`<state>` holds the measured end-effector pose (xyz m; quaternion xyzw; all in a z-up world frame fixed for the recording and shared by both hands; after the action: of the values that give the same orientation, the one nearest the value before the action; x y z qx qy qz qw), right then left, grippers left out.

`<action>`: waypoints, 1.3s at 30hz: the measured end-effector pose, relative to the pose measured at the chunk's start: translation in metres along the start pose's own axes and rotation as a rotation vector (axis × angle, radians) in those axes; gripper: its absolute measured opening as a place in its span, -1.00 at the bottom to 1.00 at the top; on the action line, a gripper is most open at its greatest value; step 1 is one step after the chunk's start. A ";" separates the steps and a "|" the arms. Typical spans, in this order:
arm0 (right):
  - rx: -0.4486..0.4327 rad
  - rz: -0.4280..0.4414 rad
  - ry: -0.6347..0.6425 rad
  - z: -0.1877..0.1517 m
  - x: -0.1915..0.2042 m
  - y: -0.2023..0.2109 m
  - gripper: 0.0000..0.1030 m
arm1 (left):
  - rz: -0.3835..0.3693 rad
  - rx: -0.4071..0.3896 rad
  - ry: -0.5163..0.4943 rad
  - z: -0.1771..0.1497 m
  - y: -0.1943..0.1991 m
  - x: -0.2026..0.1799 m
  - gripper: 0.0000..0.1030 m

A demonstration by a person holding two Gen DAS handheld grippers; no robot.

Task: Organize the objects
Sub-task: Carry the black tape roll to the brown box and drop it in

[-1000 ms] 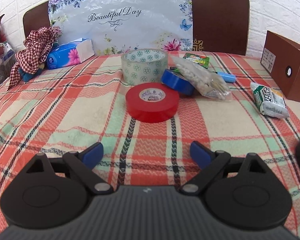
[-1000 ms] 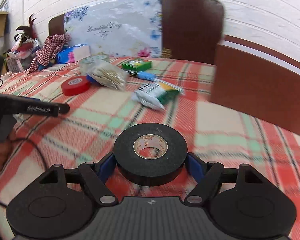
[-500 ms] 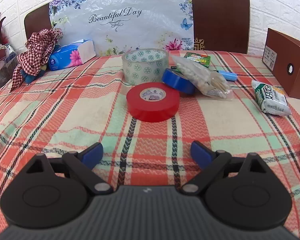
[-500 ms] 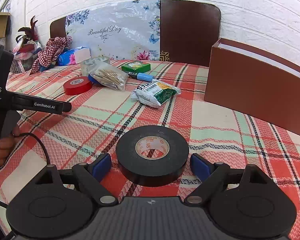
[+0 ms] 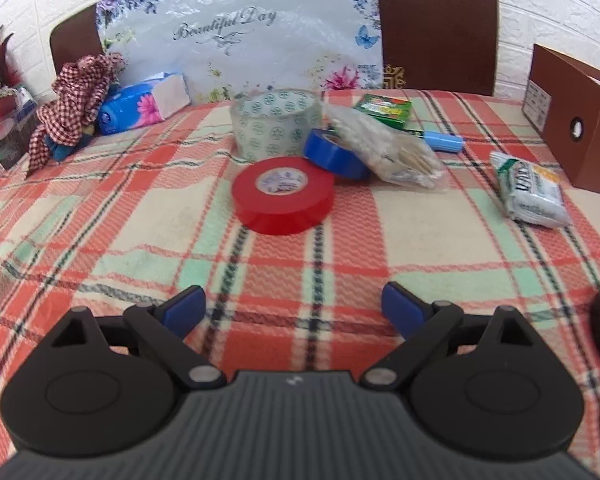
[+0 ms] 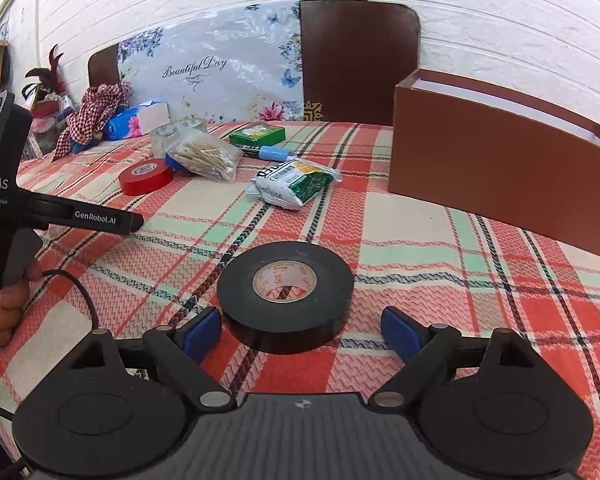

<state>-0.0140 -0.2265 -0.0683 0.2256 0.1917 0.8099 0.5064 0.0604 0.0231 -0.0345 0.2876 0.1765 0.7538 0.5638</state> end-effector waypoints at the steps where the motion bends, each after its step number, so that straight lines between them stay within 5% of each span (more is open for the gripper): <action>1: -0.002 0.000 -0.004 0.000 0.000 0.001 0.68 | -0.044 0.021 0.006 0.000 0.004 -0.005 0.86; 5: -0.005 0.000 -0.003 -0.002 -0.001 0.002 0.68 | -0.238 0.051 -0.066 0.000 0.031 -0.042 0.75; 10: -0.010 0.004 0.002 -0.003 0.000 0.002 0.68 | -0.473 0.128 -0.077 0.012 0.054 -0.075 0.36; 15: -0.004 0.009 0.025 -0.003 0.004 -0.002 0.62 | -0.640 0.228 -0.071 0.014 0.063 -0.100 0.35; 17: -0.001 0.009 0.044 -0.003 0.007 -0.003 0.46 | -0.658 0.264 -0.125 0.006 0.062 -0.117 0.17; 19: 0.000 0.008 0.064 -0.003 0.010 -0.003 0.34 | -0.634 0.218 -0.158 0.003 0.068 -0.127 0.18; 32: 0.001 -0.159 -0.082 -0.011 -0.048 0.045 0.36 | -0.789 0.184 -0.306 0.011 0.104 -0.213 0.17; 35: 0.005 -0.163 -0.091 -0.014 -0.060 0.051 0.38 | -0.807 0.174 -0.339 0.010 0.108 -0.228 0.33; 39: 0.030 -0.146 -0.053 -0.010 -0.060 0.044 0.47 | -0.815 0.180 -0.341 0.015 0.102 -0.228 0.28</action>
<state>-0.0291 -0.2999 -0.0632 0.2398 0.2063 0.7615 0.5657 0.0390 -0.2256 -0.0168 0.3626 0.2446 0.3936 0.8086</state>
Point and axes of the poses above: each gripper's, at about its wrist camera, not at the fingertips, and y roughly against the way its jaws point, x to its left, z to its top, the point moved 4 cm from there along -y, roughly the way its jaws point, and after that the axes turned 14 degrees about z, right-handed, at the moved point
